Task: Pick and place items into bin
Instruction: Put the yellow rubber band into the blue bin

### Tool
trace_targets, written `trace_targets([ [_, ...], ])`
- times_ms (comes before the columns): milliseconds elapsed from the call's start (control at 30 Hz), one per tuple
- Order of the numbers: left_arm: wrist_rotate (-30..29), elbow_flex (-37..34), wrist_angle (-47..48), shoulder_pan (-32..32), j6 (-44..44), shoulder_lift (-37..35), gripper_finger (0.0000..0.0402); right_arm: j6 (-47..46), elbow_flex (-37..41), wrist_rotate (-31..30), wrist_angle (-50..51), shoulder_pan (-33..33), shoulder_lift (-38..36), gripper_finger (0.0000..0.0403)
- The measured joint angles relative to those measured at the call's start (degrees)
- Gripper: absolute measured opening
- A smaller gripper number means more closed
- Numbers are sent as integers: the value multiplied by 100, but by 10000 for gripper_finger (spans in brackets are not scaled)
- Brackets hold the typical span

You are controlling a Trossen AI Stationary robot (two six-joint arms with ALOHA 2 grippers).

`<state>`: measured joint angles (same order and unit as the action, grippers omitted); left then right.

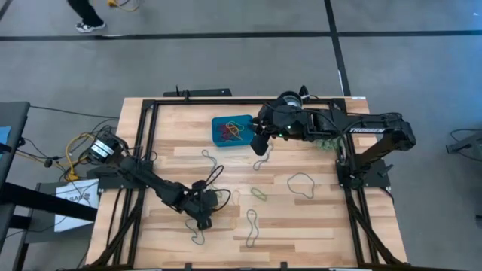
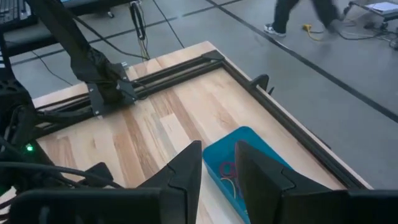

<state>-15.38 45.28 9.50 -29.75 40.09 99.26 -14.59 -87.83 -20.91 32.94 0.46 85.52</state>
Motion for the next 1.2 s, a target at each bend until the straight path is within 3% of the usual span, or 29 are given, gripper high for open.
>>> trace_targets([
  [200,-194,-6,-13,19,270,-2,7,2,0,2,1,-21,0,93],
  [433,-205,564,695,35,232,-207,0,286,0,2,1,-21,0,93],
  [667,-1348,1609,1947,205,-438,-1128,0,262,0,2,37,-19,0,93],
  [800,-1686,2040,2407,568,-1003,-1640,0,260,0,2,559,-8,0,93],
  [967,-1724,2150,2413,1306,-1737,-2170,0,-275,0,3,2014,59,0,93],
  [1100,-1424,2149,2372,2139,-2104,-2245,0,-805,202,3,2539,281,3,93],
  [1200,-779,2149,2283,2750,-2349,-2113,0,-988,515,7,2505,534,17,93],
])
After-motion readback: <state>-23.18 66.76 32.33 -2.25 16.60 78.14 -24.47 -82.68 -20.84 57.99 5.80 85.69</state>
